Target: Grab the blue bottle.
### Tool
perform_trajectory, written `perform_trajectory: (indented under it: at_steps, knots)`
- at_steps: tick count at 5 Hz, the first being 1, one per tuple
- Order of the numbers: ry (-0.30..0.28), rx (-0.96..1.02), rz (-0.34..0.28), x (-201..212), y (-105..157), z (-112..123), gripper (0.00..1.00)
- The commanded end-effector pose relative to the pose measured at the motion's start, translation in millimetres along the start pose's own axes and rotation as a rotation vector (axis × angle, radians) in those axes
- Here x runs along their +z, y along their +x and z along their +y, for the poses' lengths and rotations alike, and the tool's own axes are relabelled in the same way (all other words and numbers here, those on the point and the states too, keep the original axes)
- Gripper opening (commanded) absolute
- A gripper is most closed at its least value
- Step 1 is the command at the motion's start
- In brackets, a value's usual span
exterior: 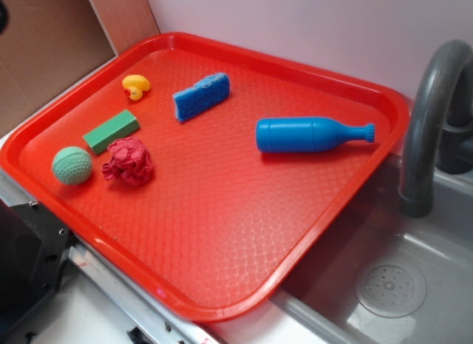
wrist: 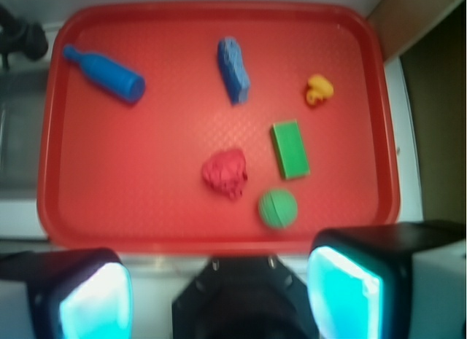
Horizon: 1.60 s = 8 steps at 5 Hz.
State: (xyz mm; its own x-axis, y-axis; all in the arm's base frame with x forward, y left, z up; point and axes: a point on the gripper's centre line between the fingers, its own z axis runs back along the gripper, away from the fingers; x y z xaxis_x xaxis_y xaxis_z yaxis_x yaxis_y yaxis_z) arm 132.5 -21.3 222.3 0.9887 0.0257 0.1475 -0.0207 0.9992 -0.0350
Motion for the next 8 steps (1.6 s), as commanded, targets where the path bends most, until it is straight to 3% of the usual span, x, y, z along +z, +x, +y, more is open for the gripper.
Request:
perform_trajectory:
  at_steps: [1, 3, 4, 6, 7, 8]
  knots:
    - [-0.010, -0.240, -0.119, -37, 44, -37, 1.00]
    - [-0.025, -0.532, -0.184, -80, 75, -73, 1.00]
    - [0.009, -0.601, -0.214, -99, 89, -76, 1.00]
    - [0.086, -0.665, -0.160, -149, 119, -89, 1.00]
    - [0.052, -0.718, -0.109, -174, 130, -97, 1.00]
    - [0.066, -0.727, -0.071, -189, 134, -102, 1.00]
